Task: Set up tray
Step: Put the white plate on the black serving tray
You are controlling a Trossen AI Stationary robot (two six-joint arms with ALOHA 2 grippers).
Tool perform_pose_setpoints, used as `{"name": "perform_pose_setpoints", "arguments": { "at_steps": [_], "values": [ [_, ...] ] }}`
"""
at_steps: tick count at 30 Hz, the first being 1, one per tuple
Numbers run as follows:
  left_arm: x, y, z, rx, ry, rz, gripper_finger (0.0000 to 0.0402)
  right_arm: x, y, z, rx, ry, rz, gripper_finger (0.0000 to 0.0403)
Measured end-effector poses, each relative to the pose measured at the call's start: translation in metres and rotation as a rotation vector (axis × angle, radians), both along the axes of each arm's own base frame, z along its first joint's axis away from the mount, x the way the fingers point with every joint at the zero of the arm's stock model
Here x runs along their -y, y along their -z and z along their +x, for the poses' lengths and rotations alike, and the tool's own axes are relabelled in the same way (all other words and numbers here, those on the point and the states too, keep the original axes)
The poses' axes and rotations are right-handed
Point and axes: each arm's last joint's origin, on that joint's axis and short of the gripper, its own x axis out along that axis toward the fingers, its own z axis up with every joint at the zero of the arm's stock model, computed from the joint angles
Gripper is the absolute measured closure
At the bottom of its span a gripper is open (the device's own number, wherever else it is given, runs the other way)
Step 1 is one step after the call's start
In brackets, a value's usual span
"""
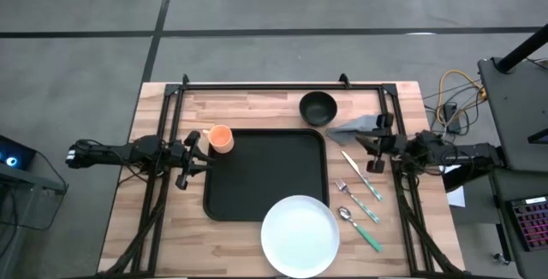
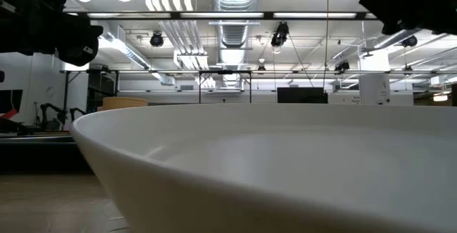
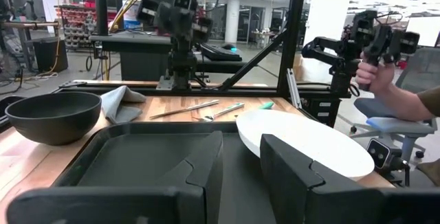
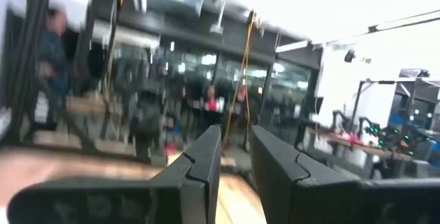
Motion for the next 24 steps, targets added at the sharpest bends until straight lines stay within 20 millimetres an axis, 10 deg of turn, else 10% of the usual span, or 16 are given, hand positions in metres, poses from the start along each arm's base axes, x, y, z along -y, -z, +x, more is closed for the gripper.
{"name": "perform_pose_setpoints", "arguments": {
  "at_steps": [24],
  "values": [
    [0.0, 0.0, 0.0, -0.001, 0.0, 0.0, 0.0322, -0.006, 0.009, 0.037, -0.153, -0.299, 0.541, 0.0335]
  ]
}}
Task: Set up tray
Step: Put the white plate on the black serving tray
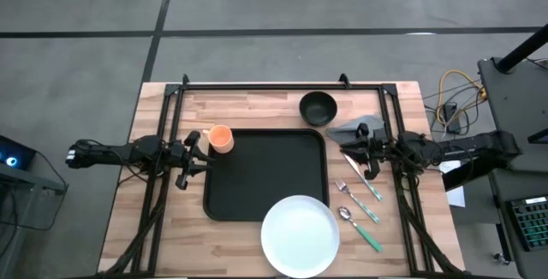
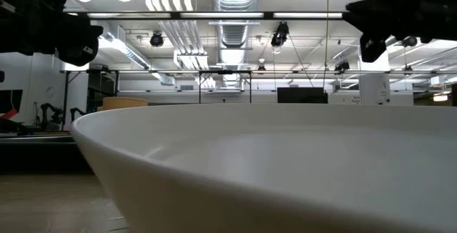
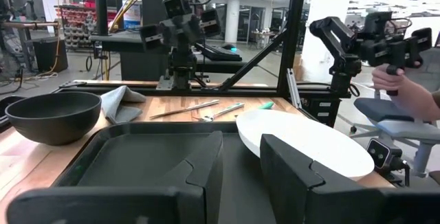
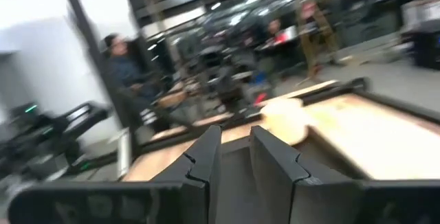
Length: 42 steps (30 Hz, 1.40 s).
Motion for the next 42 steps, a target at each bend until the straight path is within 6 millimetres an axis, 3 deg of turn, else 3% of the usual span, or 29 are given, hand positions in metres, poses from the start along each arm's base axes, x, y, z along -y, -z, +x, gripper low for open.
{"name": "perform_pose_setpoints", "arguments": {
  "at_steps": [6, 16, 24, 35, 42],
  "values": [
    [0.0, 0.0, 0.0, 0.0, 0.0, 0.0, 0.0322, -0.005, -0.021, 0.015, -0.064, -0.155, 0.009, 0.0335],
    [0.0, 0.0, 0.0, 0.0, 0.0, 0.0, 0.0322, -0.009, -0.056, 0.043, -0.61, -0.242, 0.071, 0.0335],
    [0.0, 0.0, 0.0, 0.0, 0.0, 0.0, 0.0322, -0.017, -0.085, 0.069, -0.807, -0.267, 0.075, 0.0335],
    [0.0, 0.0, 0.0, 0.0, 0.0, 0.0, 0.0322, -0.06, -0.084, 0.12, -1.055, -0.361, 0.06, 0.0335],
    [0.0, 0.0, 0.0, 0.0, 0.0, 0.0, 0.0322, -0.087, -0.072, 0.146, -1.24, -0.238, -0.07, 0.0335]
  ]
}}
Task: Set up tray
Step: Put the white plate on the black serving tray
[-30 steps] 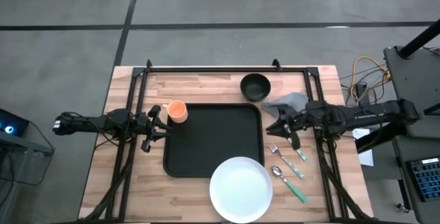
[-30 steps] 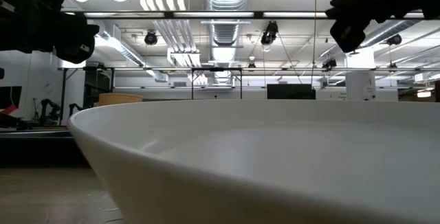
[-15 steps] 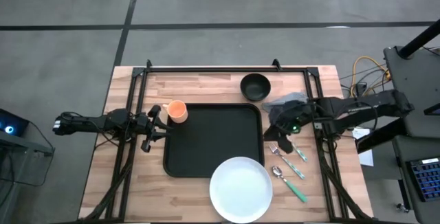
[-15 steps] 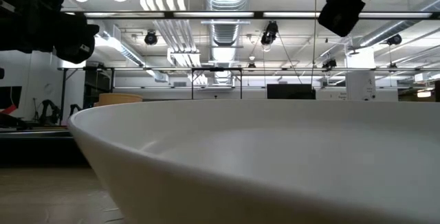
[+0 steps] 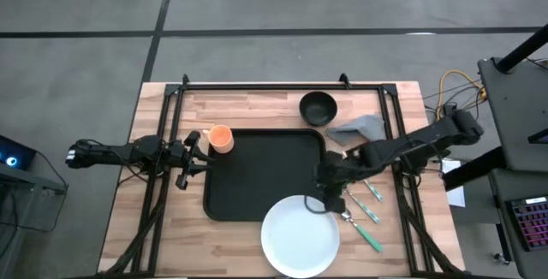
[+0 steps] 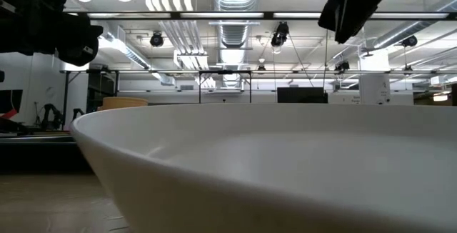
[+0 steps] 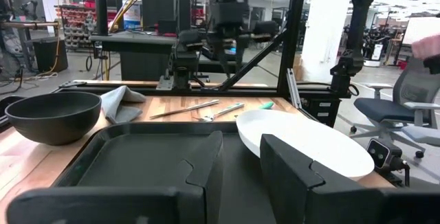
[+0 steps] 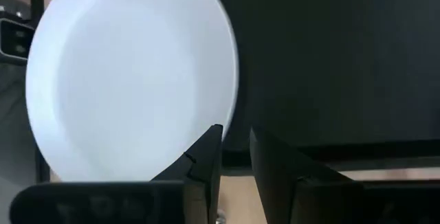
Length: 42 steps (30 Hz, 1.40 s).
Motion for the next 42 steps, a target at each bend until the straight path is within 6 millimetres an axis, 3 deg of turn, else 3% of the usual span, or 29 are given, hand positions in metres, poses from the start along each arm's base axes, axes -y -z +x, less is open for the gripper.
{"name": "perform_pose_setpoints", "arguments": {
  "at_steps": [6, 11, 26, 42],
  "values": [
    [0.0, 0.0, 0.0, 0.0, 0.0, 0.0, 0.0322, -0.021, 0.002, 0.022, -0.012, -0.042, -0.004, 0.0335],
    [0.0, 0.0, 0.0, 0.0, 0.0, 0.0, 0.0322, -0.025, 0.009, 0.033, -0.052, -0.027, -0.017, 0.0327],
    [0.0, 0.0, 0.0, 0.0, 0.0, 0.0, 0.0322, -0.029, 0.037, 0.046, -0.13, -0.024, -0.045, 0.0212],
    [0.0, 0.001, 0.0, -0.007, 0.0, 0.0, 0.0322, -0.016, 0.051, 0.055, -0.155, 0.015, -0.074, 0.0211]
  ]
}}
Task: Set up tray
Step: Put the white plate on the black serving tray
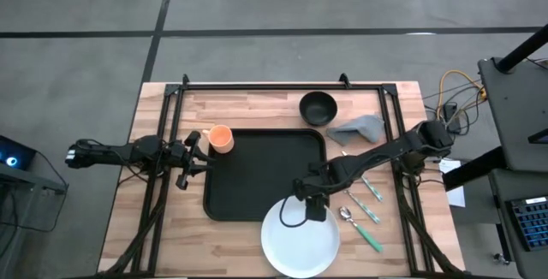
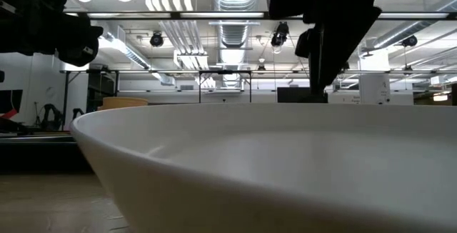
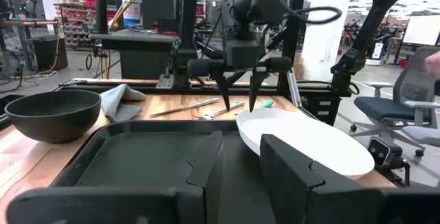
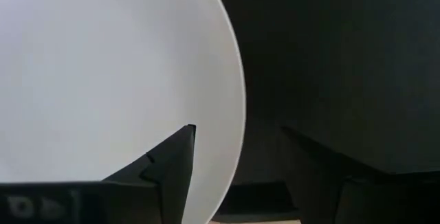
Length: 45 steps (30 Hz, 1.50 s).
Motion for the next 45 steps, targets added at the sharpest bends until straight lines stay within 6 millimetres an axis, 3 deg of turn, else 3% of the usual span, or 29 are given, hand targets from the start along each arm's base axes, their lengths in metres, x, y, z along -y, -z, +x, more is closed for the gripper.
{"name": "perform_pose_setpoints", "arguments": {
  "at_steps": [12, 20, 26, 35, 45],
  "values": [
    [0.0, 0.0, 0.0, 0.0, 0.0, 0.0, 0.0322, 0.0, 0.03, 0.01, -0.065, -0.043, -0.032, 0.0212],
    [0.0, 0.0, 0.0, 0.0, 0.0, 0.0, 0.0322, 0.003, 0.03, 0.013, -0.05, -0.041, -0.027, 0.0227],
    [0.0, 0.0, 0.0, 0.0, 0.0, 0.0, 0.0322, 0.01, 0.029, 0.015, -0.06, -0.047, 0.021, 0.0266],
    [0.0, 0.0, 0.0, 0.0, 0.0, 0.0, 0.0322, 0.025, 0.029, 0.019, -0.064, -0.012, 0.05, 0.0382],
    [0.0, 0.0, 0.0, 0.0, 0.0, 0.0, 0.0322, 0.044, 0.027, 0.023, -0.077, 0.018, 0.172, 0.0394]
  ]
}}
